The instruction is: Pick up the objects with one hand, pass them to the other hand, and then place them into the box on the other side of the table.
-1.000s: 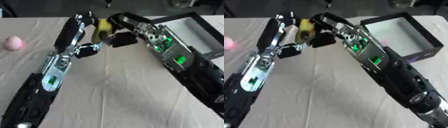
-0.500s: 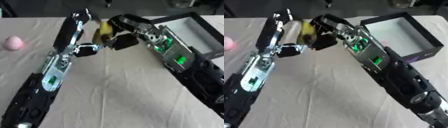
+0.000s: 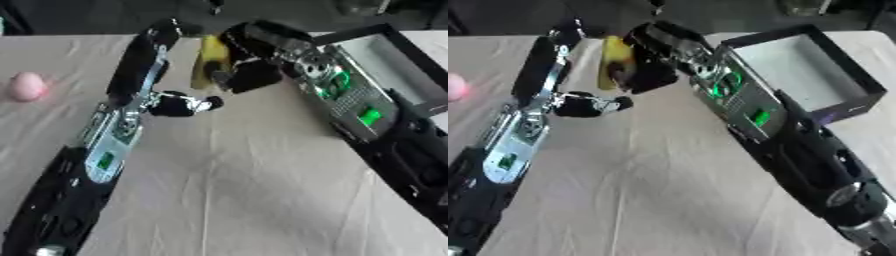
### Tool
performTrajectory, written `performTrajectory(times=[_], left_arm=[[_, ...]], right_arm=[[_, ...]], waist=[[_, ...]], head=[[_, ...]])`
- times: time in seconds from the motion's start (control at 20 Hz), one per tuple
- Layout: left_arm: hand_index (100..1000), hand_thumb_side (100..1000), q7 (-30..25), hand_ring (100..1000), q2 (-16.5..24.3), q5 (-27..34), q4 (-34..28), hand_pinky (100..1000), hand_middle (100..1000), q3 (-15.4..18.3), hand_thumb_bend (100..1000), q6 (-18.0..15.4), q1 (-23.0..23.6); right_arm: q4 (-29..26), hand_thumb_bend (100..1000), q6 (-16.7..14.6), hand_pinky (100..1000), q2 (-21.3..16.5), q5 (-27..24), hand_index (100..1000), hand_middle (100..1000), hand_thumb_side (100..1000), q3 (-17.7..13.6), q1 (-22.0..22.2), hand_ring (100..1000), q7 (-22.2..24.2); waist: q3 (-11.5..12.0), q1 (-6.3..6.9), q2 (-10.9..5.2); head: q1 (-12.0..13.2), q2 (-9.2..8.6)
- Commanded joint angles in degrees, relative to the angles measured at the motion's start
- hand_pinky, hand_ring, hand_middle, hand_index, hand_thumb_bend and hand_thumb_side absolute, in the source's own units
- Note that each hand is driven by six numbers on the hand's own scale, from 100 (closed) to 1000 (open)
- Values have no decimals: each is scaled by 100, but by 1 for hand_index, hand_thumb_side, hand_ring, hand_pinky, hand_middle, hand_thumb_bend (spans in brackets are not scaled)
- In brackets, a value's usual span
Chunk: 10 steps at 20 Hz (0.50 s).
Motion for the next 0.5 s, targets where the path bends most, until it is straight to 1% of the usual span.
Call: performTrajectory(times=[0.05, 0.2, 0.25, 0.3, 0.45, 0.5], left_arm=[[791, 242, -33, 710, 51, -57, -50, 746, 648, 29, 875, -48, -50], [788, 241, -30, 708, 66, -79, -32, 744, 645, 44, 857, -42, -28], [786, 231, -21, 706, 79, -84, -26, 743, 643, 51, 825, -30, -16], [785, 241, -8, 706, 96, -85, -21, 743, 642, 60, 836, -14, -3], [775, 241, 47, 701, 159, -59, -11, 740, 634, 107, 803, 54, 44], [767, 240, 62, 698, 183, -45, -12, 738, 629, 122, 771, 78, 60]], right_arm=[[-144, 100, 46, 902, -148, -115, 652, 507, 222, -155, -79, 716, -152], [-194, 100, 80, 901, -224, -221, 652, 507, 203, -222, -87, 714, -260], [-220, 100, 86, 901, -267, -248, 653, 508, 295, -237, -86, 714, -281], [-250, 100, 90, 901, -316, -273, 654, 509, 198, -256, -81, 714, -292], [-349, 100, 99, 902, -502, -361, 659, 513, 194, -368, -51, 716, -334], [-383, 100, 107, 903, -568, -394, 662, 515, 194, -411, -40, 717, -356]], waist=[[-20, -33, -134], [-46, -31, -147], [-59, -32, -154], [-73, -34, -161], [-119, -35, -183], [-132, -35, -190]], head=[[23, -9], [41, -9], [50, -9], [61, -9], [92, -9], [96, -9]])
